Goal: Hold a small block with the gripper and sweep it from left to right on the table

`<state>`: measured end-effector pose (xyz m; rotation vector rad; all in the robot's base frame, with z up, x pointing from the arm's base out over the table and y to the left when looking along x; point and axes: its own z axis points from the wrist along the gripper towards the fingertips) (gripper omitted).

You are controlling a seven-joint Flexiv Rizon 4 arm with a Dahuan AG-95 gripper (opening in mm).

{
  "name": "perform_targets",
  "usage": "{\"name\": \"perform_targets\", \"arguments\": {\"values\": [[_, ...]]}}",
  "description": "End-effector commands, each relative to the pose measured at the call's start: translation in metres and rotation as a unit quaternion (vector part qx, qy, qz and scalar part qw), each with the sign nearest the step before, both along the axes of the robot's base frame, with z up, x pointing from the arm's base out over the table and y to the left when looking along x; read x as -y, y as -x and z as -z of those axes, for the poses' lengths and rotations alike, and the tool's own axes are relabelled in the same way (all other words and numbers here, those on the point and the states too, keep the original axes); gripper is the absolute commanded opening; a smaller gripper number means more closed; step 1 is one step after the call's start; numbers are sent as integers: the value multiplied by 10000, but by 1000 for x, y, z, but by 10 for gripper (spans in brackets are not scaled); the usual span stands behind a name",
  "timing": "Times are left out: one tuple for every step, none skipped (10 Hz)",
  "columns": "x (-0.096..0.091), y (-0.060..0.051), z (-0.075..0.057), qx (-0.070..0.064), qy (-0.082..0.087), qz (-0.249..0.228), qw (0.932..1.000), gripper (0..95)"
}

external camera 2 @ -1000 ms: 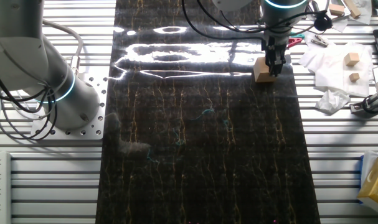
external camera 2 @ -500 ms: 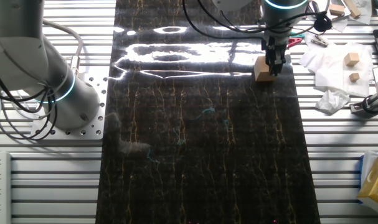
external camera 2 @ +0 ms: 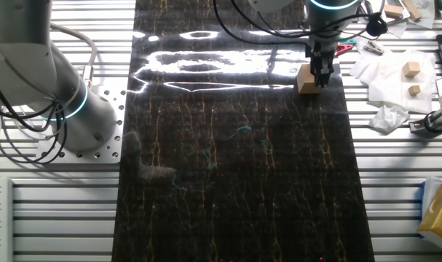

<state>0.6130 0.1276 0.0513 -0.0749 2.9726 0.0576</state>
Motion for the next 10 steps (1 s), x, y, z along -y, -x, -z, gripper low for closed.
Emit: {"name": "perform_targets", "arguments": {"values": [[-3, 0, 0, -1, 12, 35, 10000, 0], [-3, 0, -1, -1, 20, 36, 10000, 0], [-5, 0, -2, -9, -14, 43, 10000, 0], [-6, 0, -1, -6, -18, 54, 10000, 0], [-8, 0, 0, -5, -20, 86, 10000, 0], [-10, 0, 0, -5, -33, 108, 9999, 0], [-12, 0, 1, -5, -37, 124, 9999, 0], [-13, 0, 0, -17, -29, 137, 9999, 0], [-13, 0, -2, -20, -23, 139, 9999, 0], [-15, 0, -2, -21, -53, 142, 9999, 0]]}}
